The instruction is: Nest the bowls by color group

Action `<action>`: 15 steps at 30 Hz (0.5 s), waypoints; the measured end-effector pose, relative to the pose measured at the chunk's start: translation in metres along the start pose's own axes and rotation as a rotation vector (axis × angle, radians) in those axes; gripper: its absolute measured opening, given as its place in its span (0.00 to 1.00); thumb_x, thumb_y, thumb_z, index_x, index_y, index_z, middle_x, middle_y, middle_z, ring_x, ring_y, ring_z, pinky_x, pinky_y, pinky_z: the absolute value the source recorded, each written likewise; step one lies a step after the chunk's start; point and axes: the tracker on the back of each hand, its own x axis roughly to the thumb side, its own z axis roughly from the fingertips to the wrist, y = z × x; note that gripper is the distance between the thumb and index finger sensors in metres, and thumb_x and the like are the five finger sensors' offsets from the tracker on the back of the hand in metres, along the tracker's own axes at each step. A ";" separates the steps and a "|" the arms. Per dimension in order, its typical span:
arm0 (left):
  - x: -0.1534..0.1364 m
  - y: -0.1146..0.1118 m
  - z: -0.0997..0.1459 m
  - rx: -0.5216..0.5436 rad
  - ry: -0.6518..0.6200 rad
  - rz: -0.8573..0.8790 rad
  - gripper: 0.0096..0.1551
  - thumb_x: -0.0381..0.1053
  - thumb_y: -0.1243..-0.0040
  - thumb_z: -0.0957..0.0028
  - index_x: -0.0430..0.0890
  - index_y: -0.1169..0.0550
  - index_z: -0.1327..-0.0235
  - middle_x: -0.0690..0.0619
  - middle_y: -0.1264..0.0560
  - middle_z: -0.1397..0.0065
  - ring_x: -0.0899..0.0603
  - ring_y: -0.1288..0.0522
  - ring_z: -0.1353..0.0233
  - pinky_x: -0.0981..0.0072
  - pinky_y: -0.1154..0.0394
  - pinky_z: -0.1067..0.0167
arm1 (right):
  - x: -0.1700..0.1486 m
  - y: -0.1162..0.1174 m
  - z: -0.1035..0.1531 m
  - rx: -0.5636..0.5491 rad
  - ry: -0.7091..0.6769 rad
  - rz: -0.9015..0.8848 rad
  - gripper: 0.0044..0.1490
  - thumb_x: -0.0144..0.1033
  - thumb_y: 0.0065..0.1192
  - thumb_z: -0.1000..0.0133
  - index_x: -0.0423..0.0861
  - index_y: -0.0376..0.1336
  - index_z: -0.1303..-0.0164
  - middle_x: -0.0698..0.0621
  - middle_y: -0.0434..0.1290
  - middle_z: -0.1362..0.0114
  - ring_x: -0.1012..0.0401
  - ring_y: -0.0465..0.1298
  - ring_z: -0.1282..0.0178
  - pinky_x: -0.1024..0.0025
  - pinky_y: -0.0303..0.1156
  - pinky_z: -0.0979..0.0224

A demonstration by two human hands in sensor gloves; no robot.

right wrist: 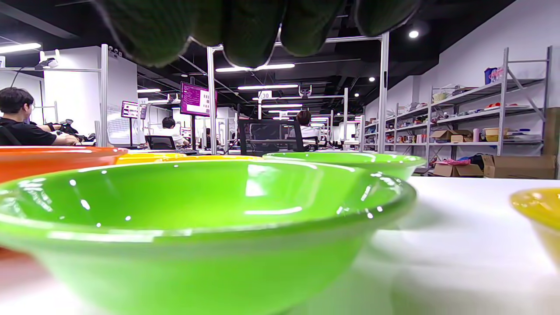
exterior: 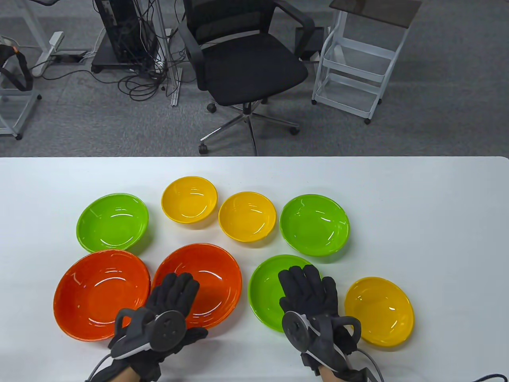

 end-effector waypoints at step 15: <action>0.037 -0.039 -0.054 -0.115 0.068 -0.089 0.49 0.67 0.49 0.46 0.46 0.45 0.16 0.39 0.41 0.12 0.27 0.35 0.16 0.34 0.33 0.22 | 0.001 0.003 -0.003 0.014 0.003 -0.011 0.39 0.52 0.56 0.42 0.60 0.50 0.20 0.56 0.57 0.12 0.52 0.56 0.10 0.42 0.54 0.14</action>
